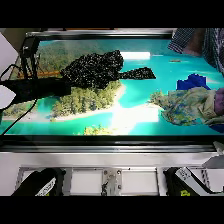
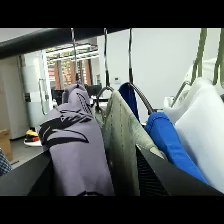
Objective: Fold the clothes and pants, and hang the long-sleeved shirts on hangers.
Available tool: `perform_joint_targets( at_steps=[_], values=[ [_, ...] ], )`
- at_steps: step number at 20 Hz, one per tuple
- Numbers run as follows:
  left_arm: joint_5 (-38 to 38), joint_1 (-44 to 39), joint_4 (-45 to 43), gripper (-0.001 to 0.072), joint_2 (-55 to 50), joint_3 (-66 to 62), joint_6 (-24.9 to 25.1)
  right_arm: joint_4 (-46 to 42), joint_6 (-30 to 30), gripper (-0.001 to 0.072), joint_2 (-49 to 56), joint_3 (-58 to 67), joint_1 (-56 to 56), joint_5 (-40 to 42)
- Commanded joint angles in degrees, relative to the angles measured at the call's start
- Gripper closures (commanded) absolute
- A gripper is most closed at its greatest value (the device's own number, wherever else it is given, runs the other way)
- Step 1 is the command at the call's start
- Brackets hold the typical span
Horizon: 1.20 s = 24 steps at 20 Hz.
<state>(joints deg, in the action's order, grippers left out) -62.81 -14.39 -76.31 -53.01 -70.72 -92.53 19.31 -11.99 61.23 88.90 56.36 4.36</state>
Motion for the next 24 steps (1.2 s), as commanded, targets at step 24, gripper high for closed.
perform_joint_targets(
  at_steps=[24],
  values=[
    [1.53, -6.51, 1.29, 0.0693, -0.04, 5.53, 0.11, -53.40, 37.75, 0.0220, -15.13, -37.20, -52.41, -58.86]
  ],
)
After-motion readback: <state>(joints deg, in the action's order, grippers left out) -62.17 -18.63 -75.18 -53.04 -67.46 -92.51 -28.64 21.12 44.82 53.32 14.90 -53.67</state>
